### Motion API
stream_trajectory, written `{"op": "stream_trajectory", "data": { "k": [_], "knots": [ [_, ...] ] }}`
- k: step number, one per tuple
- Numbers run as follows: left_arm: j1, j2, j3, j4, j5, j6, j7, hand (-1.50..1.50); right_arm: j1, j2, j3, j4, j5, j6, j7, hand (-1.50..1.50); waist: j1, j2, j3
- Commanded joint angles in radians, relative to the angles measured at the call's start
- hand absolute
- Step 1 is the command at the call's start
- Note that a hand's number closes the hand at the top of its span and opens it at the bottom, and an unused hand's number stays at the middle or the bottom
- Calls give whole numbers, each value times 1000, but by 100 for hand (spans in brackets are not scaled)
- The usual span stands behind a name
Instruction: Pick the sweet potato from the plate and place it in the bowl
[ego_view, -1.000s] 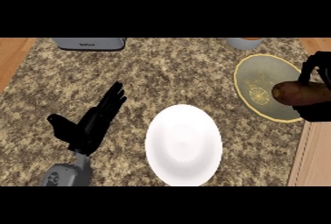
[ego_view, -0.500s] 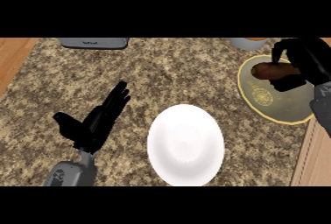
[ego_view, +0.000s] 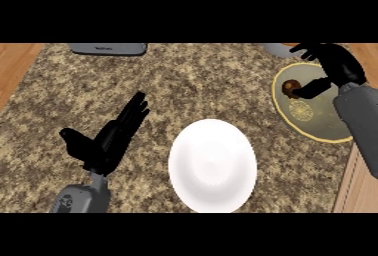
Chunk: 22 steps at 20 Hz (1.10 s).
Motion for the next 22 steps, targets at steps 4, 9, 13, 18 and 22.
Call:
{"op": "stream_trajectory", "data": {
  "k": [4, 9, 13, 18, 22],
  "knots": [
    [11, 9, 3, -13, -3, -2, 10, 0, 8, 63, -234, 74, -257, -13, -219, -150, -20, -4, 2],
    [19, 24, 43, -8, 7, 9, 1, 0, 58, 64, -387, -28, -478, 130, -391, -150, -60, -19, 0],
    [39, 29, 66, -7, 25, 7, 6, 0, 191, 16, -452, -119, -598, 302, -481, -150, -84, -25, -1],
    [56, 41, 75, -53, 28, 16, 33, 0, 373, -82, -550, -258, -761, 530, -474, -150, -99, -32, -2],
    [124, 17, 39, -44, -6, 17, -29, 0, 602, -125, -609, -405, -844, 671, -570, -150, -118, -35, -3]
  ]
}}
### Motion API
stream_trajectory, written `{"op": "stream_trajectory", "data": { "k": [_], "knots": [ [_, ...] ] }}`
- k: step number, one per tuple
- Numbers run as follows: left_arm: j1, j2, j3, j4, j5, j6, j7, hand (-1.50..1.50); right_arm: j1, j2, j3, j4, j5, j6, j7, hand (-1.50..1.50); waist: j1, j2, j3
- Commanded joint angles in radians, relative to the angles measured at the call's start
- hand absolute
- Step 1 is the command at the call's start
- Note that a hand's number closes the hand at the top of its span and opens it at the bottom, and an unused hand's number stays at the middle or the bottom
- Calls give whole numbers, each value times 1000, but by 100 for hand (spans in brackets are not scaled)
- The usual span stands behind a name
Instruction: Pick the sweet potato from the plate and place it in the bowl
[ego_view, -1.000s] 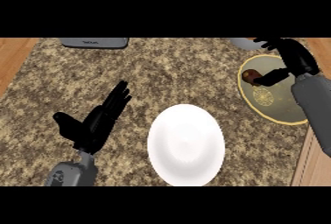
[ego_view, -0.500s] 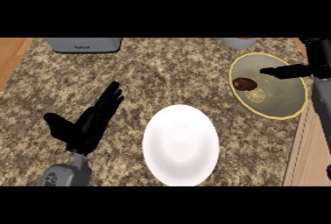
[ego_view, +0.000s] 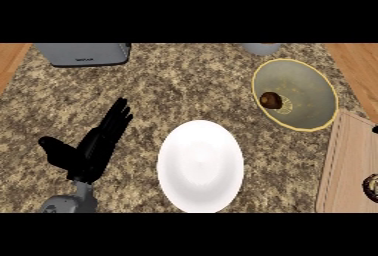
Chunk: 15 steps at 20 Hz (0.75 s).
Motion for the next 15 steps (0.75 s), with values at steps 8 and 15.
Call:
{"op": "stream_trajectory", "data": {
  "k": [8, 15],
  "knots": [
    [18, 2, 15, -4, -13, 22, -2, 0, 669, -31, -157, -316, -186, 314, -285, 150, -45, 0, 2],
    [47, 22, 37, -16, 11, -8, -28, 0, 975, 2, -75, -426, -103, 351, -410, 150, -49, -6, 6]
  ]
}}
